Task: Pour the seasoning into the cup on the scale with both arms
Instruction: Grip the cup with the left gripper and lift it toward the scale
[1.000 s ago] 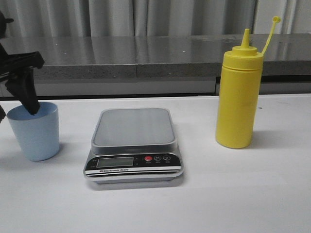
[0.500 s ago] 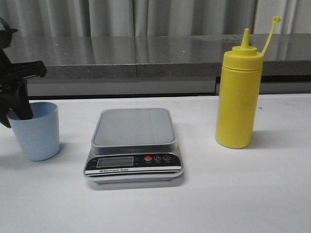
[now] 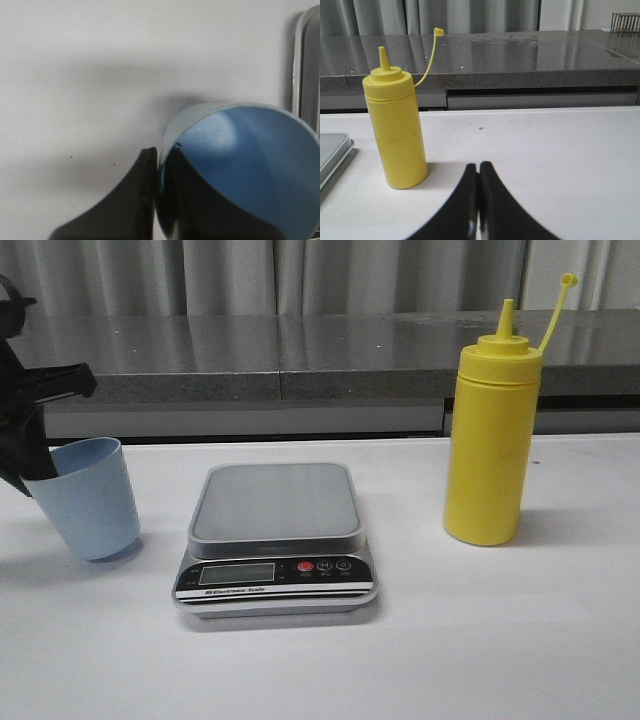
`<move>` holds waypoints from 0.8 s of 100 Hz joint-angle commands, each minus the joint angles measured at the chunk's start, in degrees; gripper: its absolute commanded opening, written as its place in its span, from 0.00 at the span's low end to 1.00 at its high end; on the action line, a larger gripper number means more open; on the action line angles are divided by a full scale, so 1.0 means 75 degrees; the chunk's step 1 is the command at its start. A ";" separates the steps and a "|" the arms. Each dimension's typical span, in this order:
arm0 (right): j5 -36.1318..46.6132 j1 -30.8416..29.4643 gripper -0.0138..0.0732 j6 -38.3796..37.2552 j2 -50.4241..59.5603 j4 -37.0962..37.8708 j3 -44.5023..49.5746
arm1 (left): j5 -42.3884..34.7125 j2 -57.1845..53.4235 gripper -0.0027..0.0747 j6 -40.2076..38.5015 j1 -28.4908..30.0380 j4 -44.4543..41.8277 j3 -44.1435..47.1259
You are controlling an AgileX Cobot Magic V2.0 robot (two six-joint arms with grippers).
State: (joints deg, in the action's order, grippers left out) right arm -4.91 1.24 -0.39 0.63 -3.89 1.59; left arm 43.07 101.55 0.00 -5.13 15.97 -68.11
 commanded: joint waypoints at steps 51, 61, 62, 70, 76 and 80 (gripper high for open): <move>0.0614 -0.0043 0.08 0.0052 0.0171 0.0070 -0.0113 | 0.1628 -0.0313 0.01 0.0748 -0.0789 0.0184 -0.2975; 0.0614 -0.0043 0.08 0.0052 0.0171 0.0070 -0.0113 | 0.1364 -0.0313 0.01 0.1165 -0.1209 0.0184 -0.3002; 0.0614 -0.0043 0.08 0.0052 0.0171 0.0070 -0.0113 | 0.1341 -0.0313 0.01 0.1182 -0.1236 0.0170 -0.3002; 0.0614 -0.0043 0.08 0.0052 0.0171 0.0070 -0.0113 | 0.1095 -0.0283 0.01 0.1185 -0.1538 0.0170 -0.3002; 0.0614 -0.0043 0.08 0.0052 0.0171 0.0070 -0.0113 | 0.0984 -0.0268 0.01 0.1196 -0.1733 0.0170 -0.3002; 0.0614 -0.0043 0.08 0.0052 0.0171 0.0070 -0.0113 | 0.0902 -0.0233 0.01 0.1196 -0.1873 0.0170 -0.3002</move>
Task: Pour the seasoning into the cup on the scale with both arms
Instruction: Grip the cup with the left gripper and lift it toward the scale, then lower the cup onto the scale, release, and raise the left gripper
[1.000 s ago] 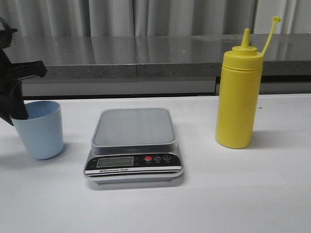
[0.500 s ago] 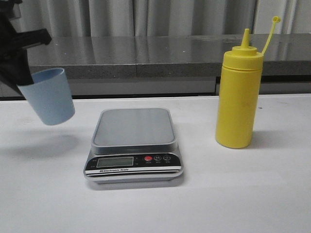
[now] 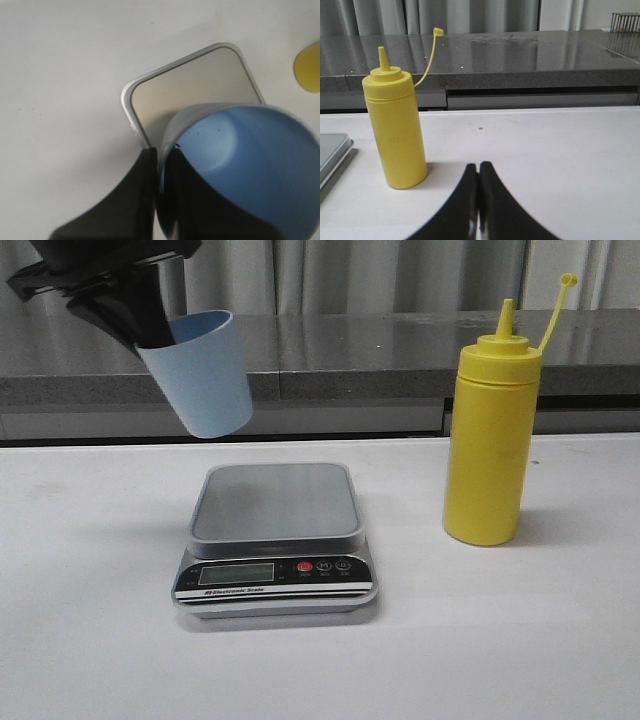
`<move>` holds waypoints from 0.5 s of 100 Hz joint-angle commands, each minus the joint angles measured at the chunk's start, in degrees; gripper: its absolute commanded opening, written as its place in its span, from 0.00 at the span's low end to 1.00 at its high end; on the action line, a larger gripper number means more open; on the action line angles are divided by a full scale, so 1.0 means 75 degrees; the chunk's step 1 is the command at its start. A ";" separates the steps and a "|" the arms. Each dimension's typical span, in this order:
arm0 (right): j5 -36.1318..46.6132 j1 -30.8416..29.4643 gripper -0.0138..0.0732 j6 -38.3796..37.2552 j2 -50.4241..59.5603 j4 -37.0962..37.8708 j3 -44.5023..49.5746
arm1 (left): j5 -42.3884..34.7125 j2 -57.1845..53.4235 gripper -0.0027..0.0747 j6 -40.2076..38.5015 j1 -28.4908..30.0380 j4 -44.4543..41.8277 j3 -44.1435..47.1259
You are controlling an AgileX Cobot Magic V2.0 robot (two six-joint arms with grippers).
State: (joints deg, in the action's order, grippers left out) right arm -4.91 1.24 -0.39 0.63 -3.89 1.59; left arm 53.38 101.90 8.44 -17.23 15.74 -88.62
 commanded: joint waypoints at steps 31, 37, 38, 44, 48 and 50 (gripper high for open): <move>0.0614 -0.0043 0.08 0.0052 0.0171 0.0070 -0.0113 | -0.0667 0.0359 0.01 0.0096 -0.0698 0.0201 -0.0280; 0.0614 -0.0043 0.08 0.0052 0.0171 0.0070 -0.0113 | -0.0703 0.0440 0.01 0.0096 -0.0698 0.0201 -0.0280; 0.0614 -0.0043 0.08 0.0052 0.0171 0.0070 -0.0113 | -0.0704 0.0457 0.01 0.0096 -0.0698 0.0201 -0.0280; 0.0614 -0.0043 0.08 0.0052 0.0171 0.0070 -0.0113 | -0.0782 0.0538 0.01 0.0096 -0.0698 0.0201 -0.0280; 0.0614 -0.0043 0.08 0.0052 0.0171 0.0070 -0.0113 | -0.0782 0.0561 0.01 0.0096 -0.0698 0.0201 -0.0280; 0.0614 -0.0043 0.08 0.0052 0.0171 0.0070 -0.0113 | -0.0782 0.0573 0.01 0.0096 -0.0698 0.0201 -0.0280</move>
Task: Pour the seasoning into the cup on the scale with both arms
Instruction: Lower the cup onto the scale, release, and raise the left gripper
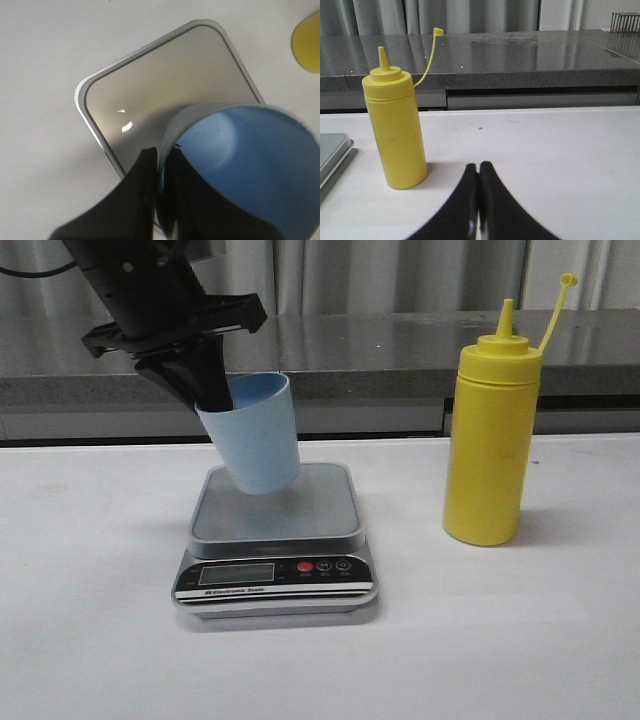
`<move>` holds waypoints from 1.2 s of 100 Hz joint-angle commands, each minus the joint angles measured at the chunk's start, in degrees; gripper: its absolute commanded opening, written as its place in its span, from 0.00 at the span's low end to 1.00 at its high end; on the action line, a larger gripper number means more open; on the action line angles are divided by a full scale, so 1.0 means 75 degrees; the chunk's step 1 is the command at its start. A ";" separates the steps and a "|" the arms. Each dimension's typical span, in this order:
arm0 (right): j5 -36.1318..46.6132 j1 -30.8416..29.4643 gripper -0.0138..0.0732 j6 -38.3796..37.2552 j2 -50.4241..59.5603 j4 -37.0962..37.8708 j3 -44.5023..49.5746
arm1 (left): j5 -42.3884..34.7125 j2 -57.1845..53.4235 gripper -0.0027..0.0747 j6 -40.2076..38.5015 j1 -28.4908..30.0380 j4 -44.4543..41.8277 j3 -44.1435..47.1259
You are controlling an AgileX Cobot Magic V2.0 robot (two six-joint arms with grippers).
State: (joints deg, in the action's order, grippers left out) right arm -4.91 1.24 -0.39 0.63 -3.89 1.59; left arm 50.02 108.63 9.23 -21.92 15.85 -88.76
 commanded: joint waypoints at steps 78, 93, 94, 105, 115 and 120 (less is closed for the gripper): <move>0.0614 -0.0043 0.08 0.0052 0.0171 0.0070 -0.0113 | 0.0232 -0.0430 0.35 0.0003 -0.0073 0.0172 -0.0895; 0.0614 -0.0043 0.08 0.0052 0.0171 0.0070 -0.0113 | 0.0296 -0.0673 0.14 0.0003 -0.0073 0.0162 -0.0895; 0.0614 -0.0043 0.08 0.0052 0.0171 0.0070 -0.0113 | 0.0296 -0.0705 0.12 0.0003 -0.0073 0.0162 -0.0895; 0.0614 -0.0043 0.08 0.0052 0.0171 0.0070 -0.0113 | 0.0296 -0.0957 0.01 0.0003 -0.0073 0.0101 -0.0895; 0.0614 -0.0043 0.08 0.0052 0.0171 0.0070 -0.0113 | 0.0335 -0.1273 0.01 0.0003 -0.0073 0.0019 -0.0814; 0.0614 -0.0043 0.08 0.0052 0.0171 0.0070 -0.0113 | 0.0335 -0.1444 0.01 0.0003 -0.0059 -0.0043 -0.0740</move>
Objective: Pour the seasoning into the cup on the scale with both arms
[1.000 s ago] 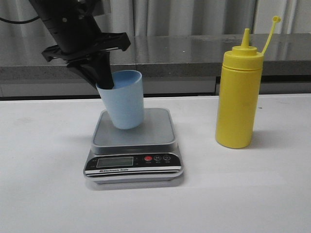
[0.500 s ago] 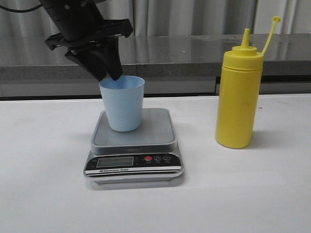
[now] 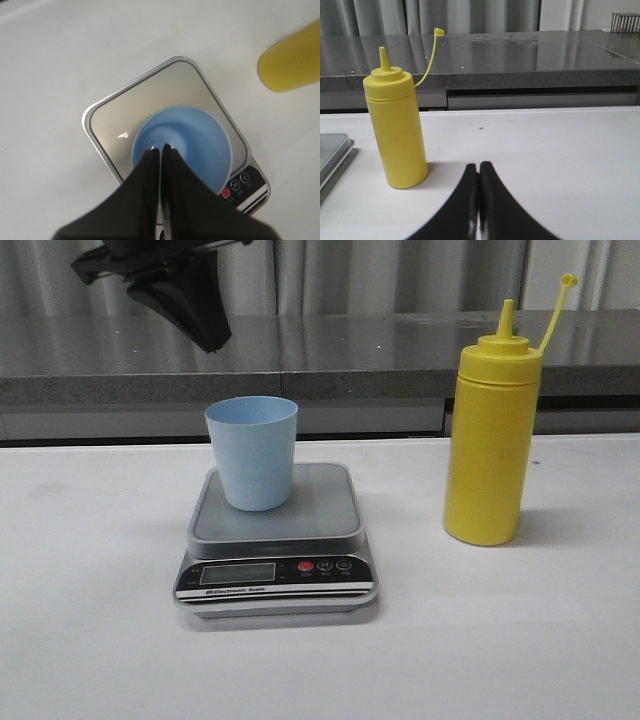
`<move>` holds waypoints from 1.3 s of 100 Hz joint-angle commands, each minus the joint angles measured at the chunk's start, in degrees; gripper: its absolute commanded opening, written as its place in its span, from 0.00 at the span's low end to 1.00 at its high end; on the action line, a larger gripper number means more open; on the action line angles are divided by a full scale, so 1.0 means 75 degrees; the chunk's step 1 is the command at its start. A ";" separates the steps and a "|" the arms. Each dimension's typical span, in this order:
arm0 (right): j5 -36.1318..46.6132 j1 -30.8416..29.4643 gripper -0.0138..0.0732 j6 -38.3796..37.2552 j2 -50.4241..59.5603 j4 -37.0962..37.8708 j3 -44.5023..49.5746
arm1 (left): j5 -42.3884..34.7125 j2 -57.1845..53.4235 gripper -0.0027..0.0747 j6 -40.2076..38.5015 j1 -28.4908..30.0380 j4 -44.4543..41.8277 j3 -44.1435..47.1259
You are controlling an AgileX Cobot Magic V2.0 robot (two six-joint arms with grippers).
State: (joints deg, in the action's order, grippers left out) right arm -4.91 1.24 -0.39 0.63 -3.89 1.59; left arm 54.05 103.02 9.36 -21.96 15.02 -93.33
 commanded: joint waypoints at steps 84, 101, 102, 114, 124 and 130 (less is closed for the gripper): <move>0.0614 -0.0043 0.08 0.0052 0.0171 0.0070 -0.0113 | -0.2361 -0.5738 0.01 -0.0368 0.1245 -0.0263 0.4422; 0.0614 -0.0043 0.08 0.0052 0.0171 0.0070 -0.0113 | -0.2911 -0.7016 0.01 -0.0368 0.1314 -0.0370 0.5635; 0.0614 -0.0043 0.08 0.0052 0.0171 0.0070 -0.0113 | -0.2929 -0.7067 0.01 -0.0368 0.1314 -0.0403 0.5685; 0.0695 -0.0043 0.08 0.0052 0.0171 0.0070 -0.0113 | -0.3070 -0.8007 0.01 -0.0368 0.1314 -0.0454 0.6478; 0.0925 -0.0043 0.08 0.0052 0.0171 0.0070 -0.0113 | -0.3070 -0.8763 0.01 -0.0368 0.1314 -0.0454 0.6983; 0.1122 -0.0043 0.08 0.0052 0.0171 0.0070 -0.0113 | -0.3084 -0.9148 0.01 -0.0368 0.1314 -0.0454 0.7321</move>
State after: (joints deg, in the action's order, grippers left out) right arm -3.43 1.24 -0.39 0.63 -3.89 1.59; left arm 35.35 38.28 7.04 -12.21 11.20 -39.50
